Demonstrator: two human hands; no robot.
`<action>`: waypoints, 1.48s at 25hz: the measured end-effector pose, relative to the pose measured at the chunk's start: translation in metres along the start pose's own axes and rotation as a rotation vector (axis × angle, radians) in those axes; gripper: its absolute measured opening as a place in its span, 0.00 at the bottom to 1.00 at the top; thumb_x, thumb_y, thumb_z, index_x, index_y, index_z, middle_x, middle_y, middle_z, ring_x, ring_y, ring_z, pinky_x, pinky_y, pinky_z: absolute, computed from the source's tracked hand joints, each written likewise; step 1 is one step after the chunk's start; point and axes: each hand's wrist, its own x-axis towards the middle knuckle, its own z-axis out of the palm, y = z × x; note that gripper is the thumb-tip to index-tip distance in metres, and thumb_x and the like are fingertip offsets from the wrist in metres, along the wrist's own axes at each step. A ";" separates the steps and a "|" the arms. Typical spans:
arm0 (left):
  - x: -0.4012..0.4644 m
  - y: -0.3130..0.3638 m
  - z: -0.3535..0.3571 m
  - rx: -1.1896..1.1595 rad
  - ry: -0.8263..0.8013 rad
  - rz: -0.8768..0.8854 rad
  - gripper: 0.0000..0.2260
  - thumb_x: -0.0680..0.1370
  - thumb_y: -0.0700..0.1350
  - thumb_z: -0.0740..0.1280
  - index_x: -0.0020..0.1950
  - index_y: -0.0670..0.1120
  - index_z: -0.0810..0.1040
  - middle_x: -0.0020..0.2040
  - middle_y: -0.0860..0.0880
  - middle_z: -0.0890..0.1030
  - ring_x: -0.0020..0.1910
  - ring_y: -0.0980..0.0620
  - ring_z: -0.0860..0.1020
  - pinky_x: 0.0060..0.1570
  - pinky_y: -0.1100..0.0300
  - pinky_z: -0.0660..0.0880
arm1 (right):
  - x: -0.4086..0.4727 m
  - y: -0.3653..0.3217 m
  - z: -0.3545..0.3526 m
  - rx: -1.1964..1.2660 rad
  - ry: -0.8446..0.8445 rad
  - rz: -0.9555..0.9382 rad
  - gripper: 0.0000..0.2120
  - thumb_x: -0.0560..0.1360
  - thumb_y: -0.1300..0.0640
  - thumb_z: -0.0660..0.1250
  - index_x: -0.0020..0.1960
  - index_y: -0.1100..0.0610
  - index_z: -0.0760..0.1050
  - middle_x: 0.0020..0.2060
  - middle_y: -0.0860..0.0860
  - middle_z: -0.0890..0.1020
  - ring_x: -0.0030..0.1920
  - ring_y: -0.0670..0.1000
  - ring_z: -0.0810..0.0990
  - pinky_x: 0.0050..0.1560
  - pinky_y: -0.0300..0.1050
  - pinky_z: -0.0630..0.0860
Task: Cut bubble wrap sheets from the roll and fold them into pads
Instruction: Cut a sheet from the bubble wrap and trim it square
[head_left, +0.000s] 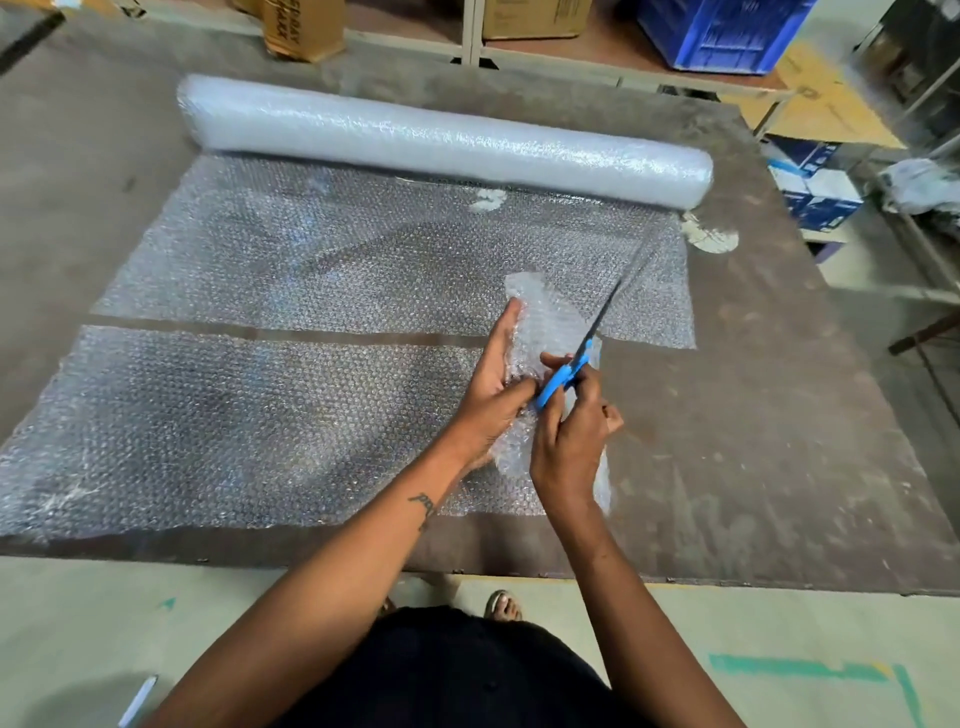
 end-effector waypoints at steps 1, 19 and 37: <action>-0.004 -0.009 -0.011 -0.013 0.024 -0.047 0.41 0.79 0.25 0.64 0.86 0.48 0.53 0.86 0.55 0.53 0.83 0.62 0.52 0.73 0.72 0.61 | -0.005 0.000 0.010 0.002 -0.055 0.011 0.14 0.86 0.53 0.56 0.67 0.52 0.74 0.63 0.38 0.82 0.55 0.33 0.78 0.62 0.51 0.61; -0.034 -0.076 -0.097 0.586 -0.027 -0.331 0.45 0.80 0.38 0.73 0.86 0.57 0.47 0.84 0.55 0.48 0.81 0.52 0.55 0.75 0.63 0.55 | -0.062 0.049 0.082 -0.075 -0.389 0.141 0.13 0.88 0.45 0.50 0.63 0.49 0.70 0.43 0.45 0.82 0.41 0.46 0.79 0.54 0.54 0.63; -0.065 -0.118 -0.140 1.252 -0.147 -0.029 0.26 0.88 0.51 0.52 0.86 0.51 0.51 0.87 0.52 0.49 0.85 0.52 0.48 0.83 0.42 0.50 | -0.075 0.031 0.071 -0.104 -0.440 0.130 0.13 0.87 0.47 0.59 0.65 0.54 0.75 0.49 0.47 0.82 0.45 0.50 0.80 0.59 0.58 0.75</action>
